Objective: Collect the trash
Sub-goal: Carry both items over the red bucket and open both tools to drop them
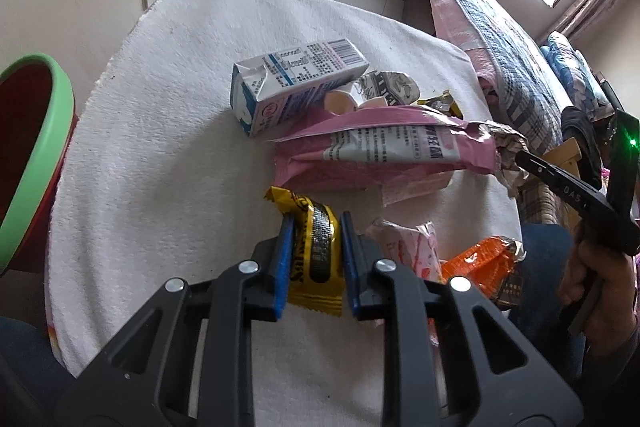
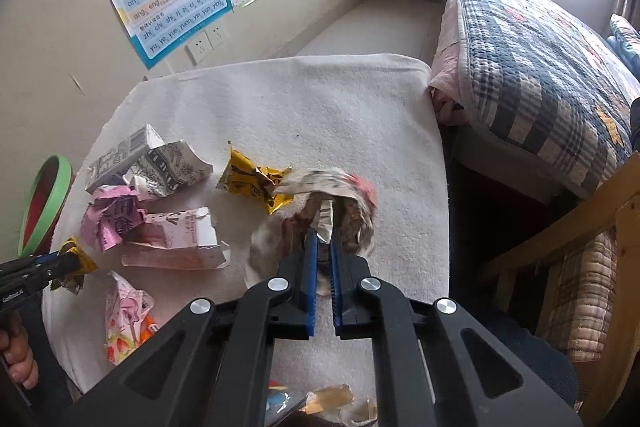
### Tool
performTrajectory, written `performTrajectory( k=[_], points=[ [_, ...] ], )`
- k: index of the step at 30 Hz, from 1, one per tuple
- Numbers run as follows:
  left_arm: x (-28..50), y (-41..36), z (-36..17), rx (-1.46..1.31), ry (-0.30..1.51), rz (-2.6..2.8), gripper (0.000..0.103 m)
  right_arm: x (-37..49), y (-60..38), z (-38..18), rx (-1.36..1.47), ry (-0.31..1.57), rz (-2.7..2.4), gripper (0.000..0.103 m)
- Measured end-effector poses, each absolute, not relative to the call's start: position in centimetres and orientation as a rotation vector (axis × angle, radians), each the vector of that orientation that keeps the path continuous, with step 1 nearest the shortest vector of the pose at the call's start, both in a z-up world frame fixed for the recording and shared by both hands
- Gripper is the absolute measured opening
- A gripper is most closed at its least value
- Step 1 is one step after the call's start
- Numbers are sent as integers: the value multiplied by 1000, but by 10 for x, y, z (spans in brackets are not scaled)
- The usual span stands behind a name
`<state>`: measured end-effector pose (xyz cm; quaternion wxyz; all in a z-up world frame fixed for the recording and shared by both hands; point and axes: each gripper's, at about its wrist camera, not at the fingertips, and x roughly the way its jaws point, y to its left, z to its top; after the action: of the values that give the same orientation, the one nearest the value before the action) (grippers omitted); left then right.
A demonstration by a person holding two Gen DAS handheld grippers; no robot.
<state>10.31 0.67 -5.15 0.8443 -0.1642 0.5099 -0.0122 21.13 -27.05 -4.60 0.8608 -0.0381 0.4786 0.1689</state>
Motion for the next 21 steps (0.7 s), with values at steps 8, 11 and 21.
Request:
performTrajectory(
  k=[8, 11, 21],
  points=[
    [93, 9, -38, -319, 1043, -14, 22, 196, -268, -17, -79, 948, 386, 5],
    [90, 12, -32, -318, 1029, -9, 22, 191, -263, -4, -82, 920, 400, 5],
    [80, 26, -15, -323, 983, 13, 22, 180, -232, 30, -103, 847, 465, 5]
  ],
)
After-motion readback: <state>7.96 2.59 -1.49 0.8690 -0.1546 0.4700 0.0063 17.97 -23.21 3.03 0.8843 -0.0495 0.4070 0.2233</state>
